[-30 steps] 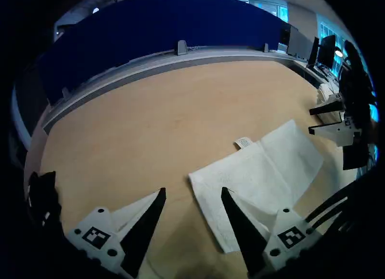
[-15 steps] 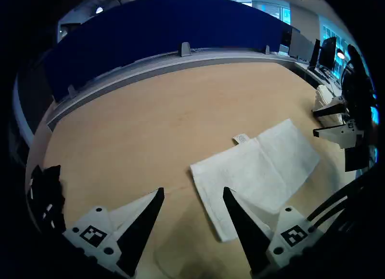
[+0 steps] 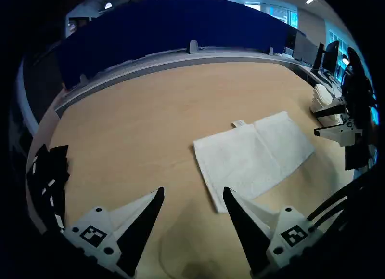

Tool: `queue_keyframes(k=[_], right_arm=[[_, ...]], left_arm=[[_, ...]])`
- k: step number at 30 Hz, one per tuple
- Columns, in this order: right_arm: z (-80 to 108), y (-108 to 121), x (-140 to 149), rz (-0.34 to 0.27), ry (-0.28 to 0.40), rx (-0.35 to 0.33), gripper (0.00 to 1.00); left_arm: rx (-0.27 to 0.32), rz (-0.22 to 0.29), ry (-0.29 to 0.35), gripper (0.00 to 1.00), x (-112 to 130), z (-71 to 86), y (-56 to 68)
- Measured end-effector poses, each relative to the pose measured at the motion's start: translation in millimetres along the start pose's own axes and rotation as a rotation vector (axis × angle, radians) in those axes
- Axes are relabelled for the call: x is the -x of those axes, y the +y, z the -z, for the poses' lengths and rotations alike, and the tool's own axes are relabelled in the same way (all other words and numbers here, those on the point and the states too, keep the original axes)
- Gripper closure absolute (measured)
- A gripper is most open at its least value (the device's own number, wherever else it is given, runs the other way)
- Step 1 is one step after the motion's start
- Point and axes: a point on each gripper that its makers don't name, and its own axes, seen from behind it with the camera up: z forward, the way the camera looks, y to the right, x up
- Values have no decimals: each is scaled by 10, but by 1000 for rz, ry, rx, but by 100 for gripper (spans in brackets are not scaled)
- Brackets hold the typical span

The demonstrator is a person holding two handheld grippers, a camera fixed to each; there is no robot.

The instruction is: Fold towel

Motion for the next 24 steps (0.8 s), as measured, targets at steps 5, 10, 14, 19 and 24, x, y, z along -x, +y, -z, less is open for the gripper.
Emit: queue_keyframes(k=[5,10,14,19,24], right_arm=[[44,-26,52,12,-8,-11,0],[75,-82,107,38,-19,-44,0],[96,-129,189,71,-41,-78,0],[108,-190,301,122,-71,-123,1],[114,-258,392,176,-99,-162,2]], left_arm=[[-13,15,-3,9,97,71,-18],[-34,31,1,9,172,171,-59],[-53,50,5,9,252,288,-96],[-85,75,8,9,392,474,-143],[-108,98,11,9,535,652,-151]])
